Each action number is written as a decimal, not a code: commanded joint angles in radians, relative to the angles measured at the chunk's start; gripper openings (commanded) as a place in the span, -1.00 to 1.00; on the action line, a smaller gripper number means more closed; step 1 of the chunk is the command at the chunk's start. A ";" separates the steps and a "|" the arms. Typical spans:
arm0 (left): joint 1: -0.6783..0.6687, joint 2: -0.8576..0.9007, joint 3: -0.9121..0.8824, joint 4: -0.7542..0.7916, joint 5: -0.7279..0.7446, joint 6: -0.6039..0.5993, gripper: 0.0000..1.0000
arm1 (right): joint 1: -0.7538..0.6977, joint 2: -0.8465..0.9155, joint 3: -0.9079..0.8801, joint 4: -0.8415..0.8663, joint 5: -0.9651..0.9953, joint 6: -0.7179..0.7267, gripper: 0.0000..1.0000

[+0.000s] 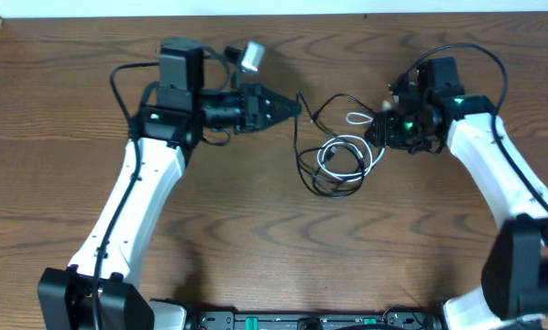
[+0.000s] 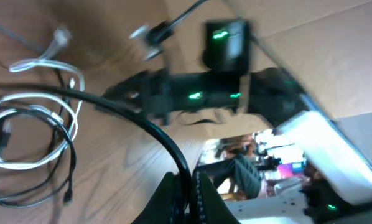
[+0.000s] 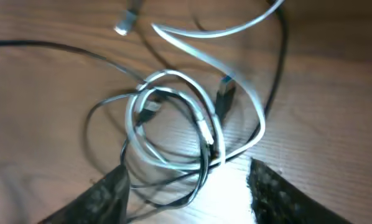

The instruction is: Untangle cables

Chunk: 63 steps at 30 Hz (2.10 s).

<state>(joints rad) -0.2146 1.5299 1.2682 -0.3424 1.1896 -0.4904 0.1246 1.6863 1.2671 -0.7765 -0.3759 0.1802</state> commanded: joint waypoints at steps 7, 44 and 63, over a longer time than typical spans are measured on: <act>-0.062 -0.020 0.012 -0.224 -0.568 0.080 -0.85 | 0.009 -0.088 0.013 -0.025 -0.053 -0.047 0.24; -0.038 -0.263 0.203 0.565 -0.422 -0.172 -0.85 | -0.008 -0.076 0.031 0.168 -0.521 -0.111 0.30; -0.145 -0.080 0.203 0.402 -0.513 -0.405 -0.85 | 0.064 -0.348 0.034 0.437 -0.625 -0.047 0.24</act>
<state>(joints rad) -0.3405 1.4513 1.4647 0.0555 0.7109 -0.7734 0.1665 1.3182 1.2945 -0.3553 -0.9886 0.1013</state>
